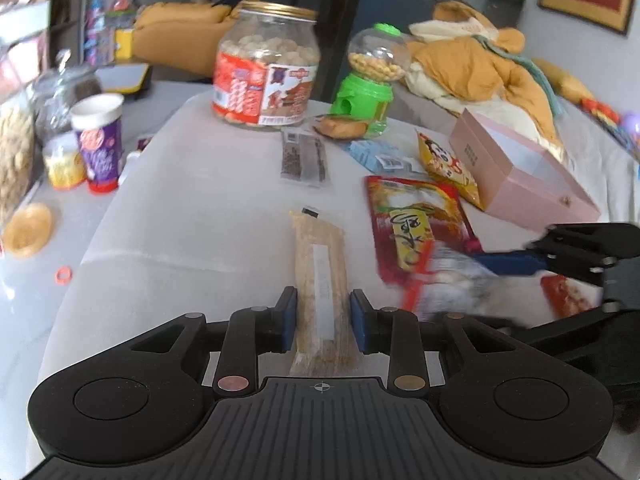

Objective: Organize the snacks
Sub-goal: 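Grasp the white sachet packets with the right tool while the left tool holds the grain bar, then carry both packets over the pink box and open both tools to drop them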

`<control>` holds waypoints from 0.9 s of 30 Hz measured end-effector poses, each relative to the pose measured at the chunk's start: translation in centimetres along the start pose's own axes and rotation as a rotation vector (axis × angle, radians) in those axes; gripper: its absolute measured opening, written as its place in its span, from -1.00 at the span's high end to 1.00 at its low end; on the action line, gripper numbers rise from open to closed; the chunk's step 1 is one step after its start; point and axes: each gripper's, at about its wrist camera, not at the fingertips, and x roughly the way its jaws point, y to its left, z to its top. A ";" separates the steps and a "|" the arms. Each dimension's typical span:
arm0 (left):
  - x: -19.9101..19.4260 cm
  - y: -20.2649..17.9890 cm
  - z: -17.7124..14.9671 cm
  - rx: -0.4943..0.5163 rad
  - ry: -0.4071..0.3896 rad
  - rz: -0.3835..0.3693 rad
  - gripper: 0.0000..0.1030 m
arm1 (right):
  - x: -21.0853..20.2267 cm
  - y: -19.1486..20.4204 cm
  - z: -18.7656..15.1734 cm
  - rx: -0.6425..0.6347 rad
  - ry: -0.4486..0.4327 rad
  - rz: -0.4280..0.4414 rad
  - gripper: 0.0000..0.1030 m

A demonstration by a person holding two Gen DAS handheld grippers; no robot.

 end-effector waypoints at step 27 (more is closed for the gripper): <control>0.4 -20.0 5.3 0.373 0.014 -0.266 0.69 | -15.2 -13.2 -15.2 0.446 -0.147 -0.315 0.07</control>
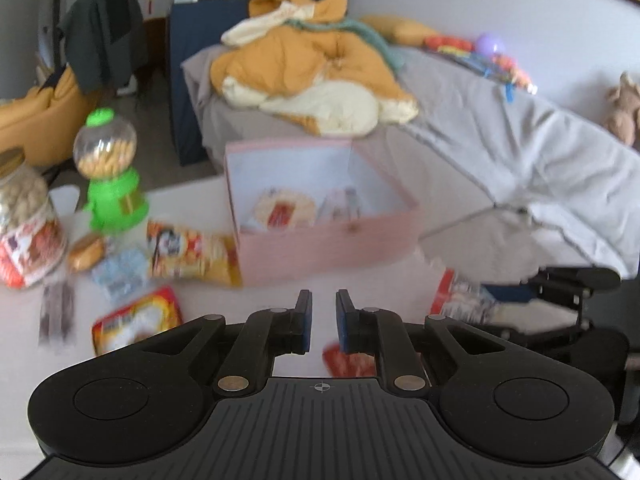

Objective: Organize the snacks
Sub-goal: 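Carry both packets over the pink box and open both tools to drop them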

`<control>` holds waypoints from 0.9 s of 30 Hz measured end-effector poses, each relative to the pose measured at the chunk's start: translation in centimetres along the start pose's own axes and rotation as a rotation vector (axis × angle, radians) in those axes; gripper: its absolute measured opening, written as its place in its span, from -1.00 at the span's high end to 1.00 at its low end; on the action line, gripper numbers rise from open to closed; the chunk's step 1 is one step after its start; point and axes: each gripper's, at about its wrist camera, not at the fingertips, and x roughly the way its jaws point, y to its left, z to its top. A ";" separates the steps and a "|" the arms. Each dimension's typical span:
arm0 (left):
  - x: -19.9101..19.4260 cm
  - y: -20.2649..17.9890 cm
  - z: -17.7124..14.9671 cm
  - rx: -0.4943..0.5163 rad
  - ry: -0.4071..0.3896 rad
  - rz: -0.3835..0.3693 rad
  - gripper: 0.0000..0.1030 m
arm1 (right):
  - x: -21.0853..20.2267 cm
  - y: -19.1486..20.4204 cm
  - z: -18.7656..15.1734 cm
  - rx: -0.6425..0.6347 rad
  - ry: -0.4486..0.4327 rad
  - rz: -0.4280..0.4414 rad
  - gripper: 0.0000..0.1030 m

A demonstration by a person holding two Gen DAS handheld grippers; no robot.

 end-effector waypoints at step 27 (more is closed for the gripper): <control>1.4 -5.7 -7.8 0.088 0.208 0.083 0.34 | 3.0 0.9 -2.8 0.071 0.101 -0.109 -0.31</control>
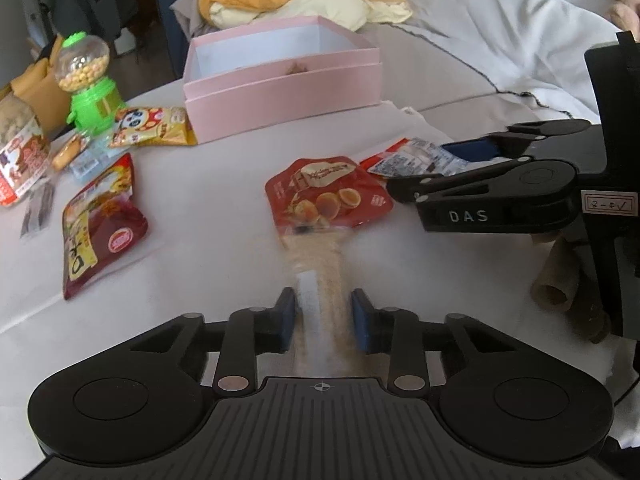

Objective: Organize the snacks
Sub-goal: 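Carry both packets over the pink box and open both tools to drop them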

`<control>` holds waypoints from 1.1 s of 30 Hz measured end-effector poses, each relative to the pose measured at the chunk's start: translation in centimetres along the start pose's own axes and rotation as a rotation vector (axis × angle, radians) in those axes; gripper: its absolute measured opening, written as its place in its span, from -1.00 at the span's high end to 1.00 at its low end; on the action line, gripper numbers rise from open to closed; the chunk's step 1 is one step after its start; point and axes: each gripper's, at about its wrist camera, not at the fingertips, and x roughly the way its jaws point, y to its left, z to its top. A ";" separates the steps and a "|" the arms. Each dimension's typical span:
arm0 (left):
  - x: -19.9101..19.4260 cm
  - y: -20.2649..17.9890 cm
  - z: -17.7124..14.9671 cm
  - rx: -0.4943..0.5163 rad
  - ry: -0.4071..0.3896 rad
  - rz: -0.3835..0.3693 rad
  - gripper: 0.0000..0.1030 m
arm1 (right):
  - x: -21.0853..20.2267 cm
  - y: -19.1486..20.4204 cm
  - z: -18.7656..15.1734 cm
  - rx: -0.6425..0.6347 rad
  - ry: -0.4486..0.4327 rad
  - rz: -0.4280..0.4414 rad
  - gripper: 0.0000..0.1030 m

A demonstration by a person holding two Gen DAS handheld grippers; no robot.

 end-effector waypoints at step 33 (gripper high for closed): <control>4.3 20.3 12.1 -0.485 -0.441 -0.144 0.33 | 5.4 -1.7 17.5 0.014 -0.077 -0.101 -0.01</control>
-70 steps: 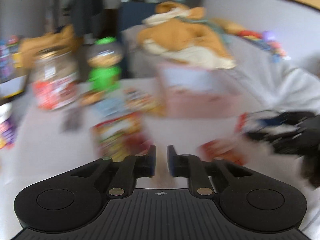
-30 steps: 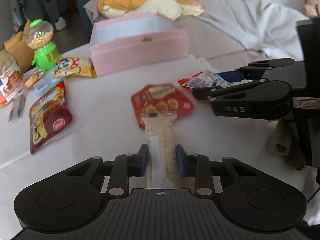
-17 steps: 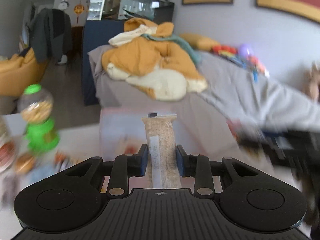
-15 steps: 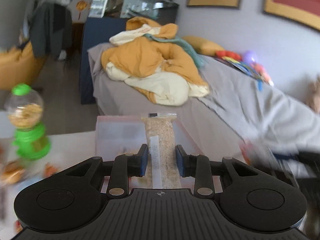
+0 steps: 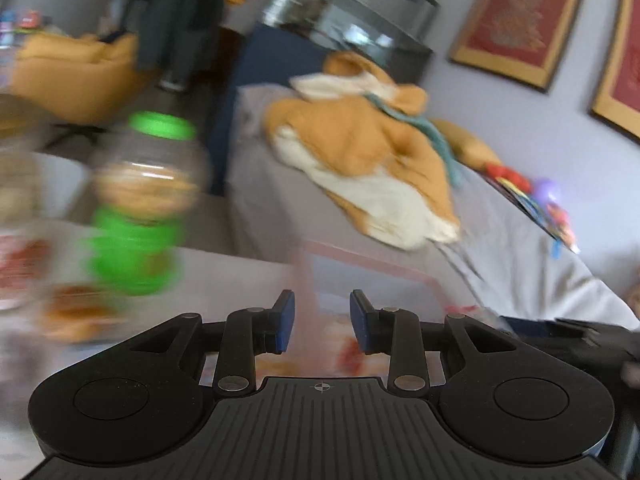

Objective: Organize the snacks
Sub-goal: 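Carry both packets over the pink box and open both tools to drop them, then grasp the yellow panda-print snack bag with the left tool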

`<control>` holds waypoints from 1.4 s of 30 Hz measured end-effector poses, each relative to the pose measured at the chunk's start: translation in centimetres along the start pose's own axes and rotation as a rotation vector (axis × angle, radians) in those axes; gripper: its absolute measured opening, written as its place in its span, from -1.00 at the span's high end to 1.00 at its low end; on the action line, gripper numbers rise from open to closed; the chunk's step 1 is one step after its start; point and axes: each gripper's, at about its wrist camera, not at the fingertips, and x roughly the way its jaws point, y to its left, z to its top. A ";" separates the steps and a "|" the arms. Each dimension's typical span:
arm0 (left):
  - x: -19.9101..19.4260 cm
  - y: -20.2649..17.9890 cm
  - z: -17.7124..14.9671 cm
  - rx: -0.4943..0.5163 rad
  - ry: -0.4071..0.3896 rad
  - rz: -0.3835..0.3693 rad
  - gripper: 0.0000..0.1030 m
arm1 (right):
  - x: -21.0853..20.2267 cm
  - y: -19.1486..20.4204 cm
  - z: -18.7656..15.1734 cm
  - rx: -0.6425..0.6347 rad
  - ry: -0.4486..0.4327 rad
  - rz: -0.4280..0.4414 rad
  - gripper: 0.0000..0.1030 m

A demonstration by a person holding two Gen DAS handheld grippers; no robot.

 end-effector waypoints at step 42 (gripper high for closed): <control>6.9 1.1 -3.4 0.279 0.291 0.164 0.49 | -2.1 5.4 -9.8 -0.071 0.056 0.122 -0.28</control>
